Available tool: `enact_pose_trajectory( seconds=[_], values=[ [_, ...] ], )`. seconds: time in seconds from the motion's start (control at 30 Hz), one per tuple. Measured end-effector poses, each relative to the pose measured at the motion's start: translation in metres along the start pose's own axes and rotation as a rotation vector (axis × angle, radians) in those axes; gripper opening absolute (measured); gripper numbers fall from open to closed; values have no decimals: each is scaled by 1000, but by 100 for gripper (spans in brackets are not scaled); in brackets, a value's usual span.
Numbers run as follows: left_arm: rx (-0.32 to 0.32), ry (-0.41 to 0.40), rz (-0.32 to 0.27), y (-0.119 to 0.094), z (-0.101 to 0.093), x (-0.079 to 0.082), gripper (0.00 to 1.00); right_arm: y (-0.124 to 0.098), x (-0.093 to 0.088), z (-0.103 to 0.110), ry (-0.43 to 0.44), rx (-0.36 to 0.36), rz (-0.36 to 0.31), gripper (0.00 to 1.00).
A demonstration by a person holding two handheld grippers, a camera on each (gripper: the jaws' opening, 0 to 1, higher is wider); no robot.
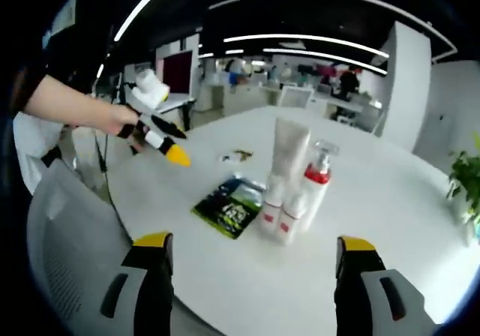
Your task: Arrange the skincare products in the storage area until every visible bottle or jar stands upright without overlapping.
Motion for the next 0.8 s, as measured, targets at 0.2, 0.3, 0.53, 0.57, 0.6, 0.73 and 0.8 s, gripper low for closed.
enact_pose_trajectory(
  seconds=[0.2,0.3,0.53,0.57,0.6,0.73,0.8],
  values=[
    [-18,50,34,18,18,9,83,3,-3,0,-14,-13,26,91],
    [-27,77,42,25,26,13,79,4,-3,0,-15,-15,28,90],
    [-41,101,90,48,44,19,77,6,-7,-6,23,-31,55,90],
    [-41,101,91,49,45,20,77,6,-7,-6,21,-32,57,90],
    [-43,103,96,51,48,21,77,6,-7,-6,19,-34,59,89],
    [-45,76,108,59,57,21,74,7,-9,-9,47,-39,70,89],
    [-39,62,111,61,61,21,74,7,-10,-11,64,-44,72,89]
  ],
)
Point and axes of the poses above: the point that each gripper's makers call its tool centre point, and the gripper's own axes: y roughly forward along the fingers, z roughly to its left, x roughly out of its top, the point moved 8 cm from there along -y, roughly backward along the fingers, and after that the axes turned 12 degrees about -x, right-handed, at the moved point
